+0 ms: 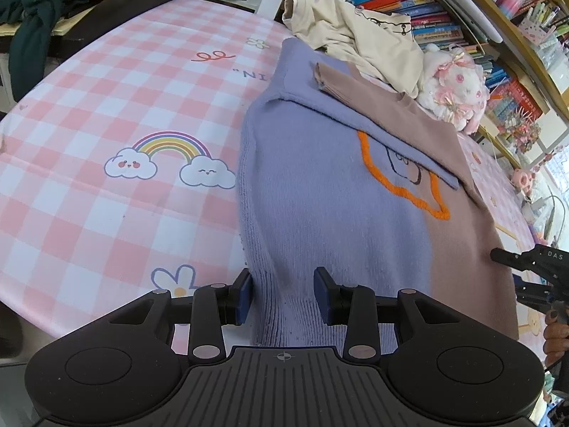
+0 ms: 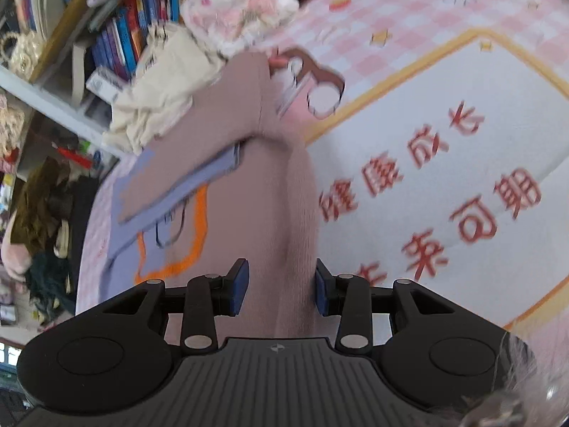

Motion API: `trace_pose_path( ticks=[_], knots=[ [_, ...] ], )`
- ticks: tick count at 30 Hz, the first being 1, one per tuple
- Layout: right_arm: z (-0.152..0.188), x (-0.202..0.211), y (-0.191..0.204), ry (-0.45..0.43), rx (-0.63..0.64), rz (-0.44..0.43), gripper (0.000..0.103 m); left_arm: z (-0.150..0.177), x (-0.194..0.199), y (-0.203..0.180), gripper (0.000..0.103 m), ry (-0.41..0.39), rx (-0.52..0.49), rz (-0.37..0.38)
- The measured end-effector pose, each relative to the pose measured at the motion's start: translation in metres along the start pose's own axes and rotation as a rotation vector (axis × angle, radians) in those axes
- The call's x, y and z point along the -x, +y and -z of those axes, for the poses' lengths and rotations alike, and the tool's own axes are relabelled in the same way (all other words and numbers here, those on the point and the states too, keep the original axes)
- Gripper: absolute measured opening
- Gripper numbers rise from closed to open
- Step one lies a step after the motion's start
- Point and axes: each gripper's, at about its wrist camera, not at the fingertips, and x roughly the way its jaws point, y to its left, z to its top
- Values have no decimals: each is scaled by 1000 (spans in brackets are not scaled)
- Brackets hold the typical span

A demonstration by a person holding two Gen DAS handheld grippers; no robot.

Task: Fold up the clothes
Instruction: 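Grasp the lavender hem with the left tool while the right tool grasps the mauve hem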

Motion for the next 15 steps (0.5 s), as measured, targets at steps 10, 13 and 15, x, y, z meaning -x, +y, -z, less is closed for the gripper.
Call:
trace_pose_path(
  ticks=[10,13,15],
  knots=[
    [43,28,-6,107,80,22,10,1,1,3,36,-10,13,11],
    [45,31,-15,111,67,5,7,0,1,9,35,-7,52,31],
    [46,34,-20,115,58,-6,6,0,1,11,32,1,65,40]
  ],
)
